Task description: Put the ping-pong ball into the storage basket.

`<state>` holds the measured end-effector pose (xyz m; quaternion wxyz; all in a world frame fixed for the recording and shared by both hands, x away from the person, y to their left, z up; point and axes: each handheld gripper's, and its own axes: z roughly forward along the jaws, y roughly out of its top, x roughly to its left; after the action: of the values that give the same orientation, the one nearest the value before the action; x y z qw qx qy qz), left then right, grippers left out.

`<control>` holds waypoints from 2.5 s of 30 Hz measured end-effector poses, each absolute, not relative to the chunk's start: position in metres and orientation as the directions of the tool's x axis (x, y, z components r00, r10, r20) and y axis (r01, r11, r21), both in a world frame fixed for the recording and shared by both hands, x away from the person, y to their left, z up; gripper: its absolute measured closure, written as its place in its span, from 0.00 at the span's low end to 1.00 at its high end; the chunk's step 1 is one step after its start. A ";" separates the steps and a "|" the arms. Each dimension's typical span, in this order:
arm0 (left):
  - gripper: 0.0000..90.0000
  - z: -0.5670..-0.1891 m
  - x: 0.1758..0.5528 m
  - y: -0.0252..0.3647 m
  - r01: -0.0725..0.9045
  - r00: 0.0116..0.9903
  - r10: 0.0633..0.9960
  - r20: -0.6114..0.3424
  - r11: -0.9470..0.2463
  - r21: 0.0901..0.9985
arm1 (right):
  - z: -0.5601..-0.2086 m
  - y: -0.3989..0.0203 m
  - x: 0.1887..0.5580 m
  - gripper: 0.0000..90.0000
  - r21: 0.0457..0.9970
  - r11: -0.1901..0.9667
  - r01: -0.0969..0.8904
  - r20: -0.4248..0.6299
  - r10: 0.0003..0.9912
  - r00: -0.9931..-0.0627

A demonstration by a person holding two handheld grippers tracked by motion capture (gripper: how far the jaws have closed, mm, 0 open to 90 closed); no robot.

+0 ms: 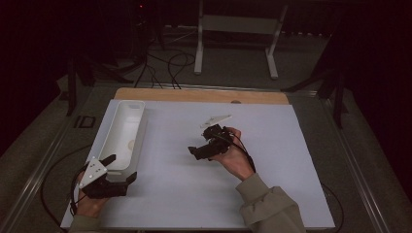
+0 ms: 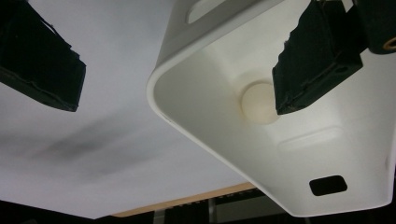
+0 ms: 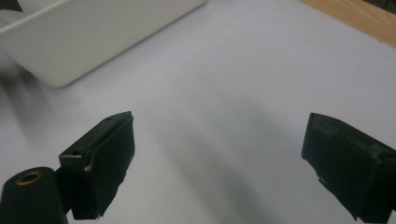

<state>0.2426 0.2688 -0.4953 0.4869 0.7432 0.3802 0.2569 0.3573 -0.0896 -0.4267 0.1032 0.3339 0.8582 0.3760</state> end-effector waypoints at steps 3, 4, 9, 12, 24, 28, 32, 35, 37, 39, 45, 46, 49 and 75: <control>0.04 -0.495 0.243 0.269 0.315 0.579 0.816 0.012 -0.236 0.919 | -0.429 -0.097 0.355 0.10 0.716 0.490 0.497 0.071 0.657 -0.751; 0.04 -0.495 0.243 0.269 0.315 0.579 0.816 0.012 -0.237 0.919 | -0.430 -0.100 0.354 0.10 0.717 0.486 0.500 0.076 0.658 -0.749; 0.04 -0.495 0.243 0.269 0.315 0.578 0.816 0.011 -0.236 0.919 | -0.433 -0.118 0.349 0.10 0.726 0.465 0.507 0.080 0.675 -0.734; 0.04 -0.495 0.243 0.269 0.316 0.578 0.816 0.009 -0.234 0.920 | -0.438 -0.132 0.347 0.10 0.729 0.455 0.511 0.072 0.691 -0.719; 0.04 -0.495 0.243 0.269 0.317 0.577 0.817 0.006 -0.230 0.920 | -0.452 -0.180 0.330 0.10 0.750 0.387 0.537 0.097 0.738 -0.668; 0.04 -0.495 0.243 0.269 0.317 0.574 0.819 0.008 -0.231 0.920 | -0.457 -0.195 0.319 0.10 0.760 0.379 0.528 0.086 0.746 -0.660; 0.04 -0.495 0.243 0.269 0.318 0.572 0.821 0.008 -0.231 0.919 | -0.464 -0.210 0.312 0.10 0.765 0.368 0.528 0.082 0.758 -0.647; 0.04 -0.495 0.243 0.269 0.319 0.571 0.821 0.008 -0.230 0.919 | -0.468 -0.221 0.306 0.10 0.779 0.348 0.521 0.085 0.765 -0.638; 0.04 -0.495 0.243 0.269 0.318 0.571 0.821 0.008 -0.230 0.920 | -0.470 -0.224 0.304 0.10 0.781 0.342 0.522 0.087 0.769 -0.633; 0.04 -0.495 0.243 0.269 0.318 0.572 0.820 0.006 -0.229 0.920 | -0.475 -0.235 0.300 0.10 0.789 0.329 0.518 0.081 0.780 -0.620; 0.04 -0.495 0.243 0.269 0.318 0.572 0.820 0.006 -0.229 0.920 | -0.485 -0.258 0.288 0.10 0.819 0.285 0.497 0.082 0.800 -0.594; 0.04 -0.495 0.243 0.269 0.318 0.571 0.821 0.006 -0.228 0.920 | -0.486 -0.261 0.285 0.10 0.827 0.277 0.489 0.083 0.801 -0.594; 0.04 -0.495 0.243 0.269 0.317 0.571 0.821 0.005 -0.226 0.921 | -0.487 -0.269 0.278 0.10 0.853 0.262 0.452 0.063 0.808 -0.586; 0.00 -0.495 0.243 0.269 0.323 0.566 0.824 -0.015 -0.205 0.924 | -0.488 -0.287 0.245 0.10 0.948 0.169 0.270 0.001 0.846 -0.533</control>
<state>0.2434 0.2689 -0.4948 0.4948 0.7337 0.3907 0.2533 0.2453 -0.2865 -0.4879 0.2819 0.3926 0.7106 0.5113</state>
